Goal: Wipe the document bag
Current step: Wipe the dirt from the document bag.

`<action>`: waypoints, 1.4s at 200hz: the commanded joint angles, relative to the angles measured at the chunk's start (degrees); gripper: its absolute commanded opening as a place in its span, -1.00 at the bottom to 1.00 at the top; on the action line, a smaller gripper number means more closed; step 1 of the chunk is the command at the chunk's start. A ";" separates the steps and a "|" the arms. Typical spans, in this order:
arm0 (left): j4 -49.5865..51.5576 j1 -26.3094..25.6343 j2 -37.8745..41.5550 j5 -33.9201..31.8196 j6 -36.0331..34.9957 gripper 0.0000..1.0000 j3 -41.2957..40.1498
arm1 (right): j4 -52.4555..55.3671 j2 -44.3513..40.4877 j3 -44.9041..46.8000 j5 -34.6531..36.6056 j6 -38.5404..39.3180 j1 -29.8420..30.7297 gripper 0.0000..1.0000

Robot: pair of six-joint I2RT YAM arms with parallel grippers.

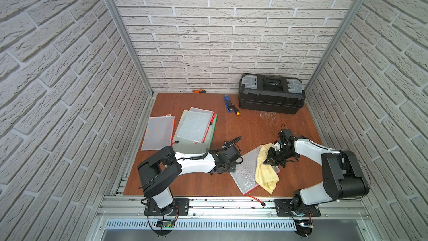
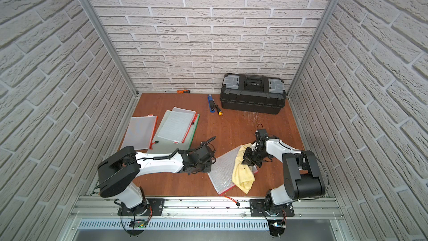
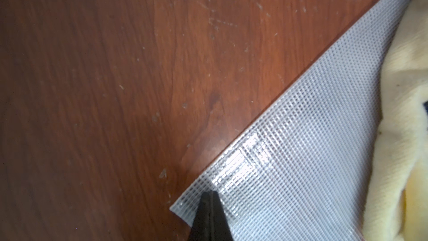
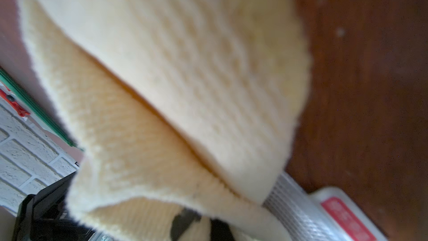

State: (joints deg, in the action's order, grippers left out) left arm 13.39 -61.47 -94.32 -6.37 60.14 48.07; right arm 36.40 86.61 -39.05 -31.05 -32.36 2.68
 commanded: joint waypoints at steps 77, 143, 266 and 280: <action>6.03 0.52 1.07 -2.06 0.13 -1.00 0.25 | -6.30 18.18 -17.08 6.03 -2.01 7.17 -0.95; 8.24 0.82 5.17 -4.53 0.59 -1.00 -0.26 | 0.86 14.21 -25.66 12.98 1.45 8.10 -0.95; 0.65 3.54 4.91 -2.93 -3.39 -0.61 1.71 | 0.97 5.07 -17.88 9.10 -0.59 23.73 -0.95; -0.20 3.91 3.37 -2.19 -4.17 -0.73 2.62 | 0.08 6.51 -17.60 8.48 -0.82 25.20 -0.95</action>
State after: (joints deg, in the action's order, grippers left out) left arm 16.36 -58.41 -89.27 -9.65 57.80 48.62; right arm 37.56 92.40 -56.03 -20.49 -32.60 25.15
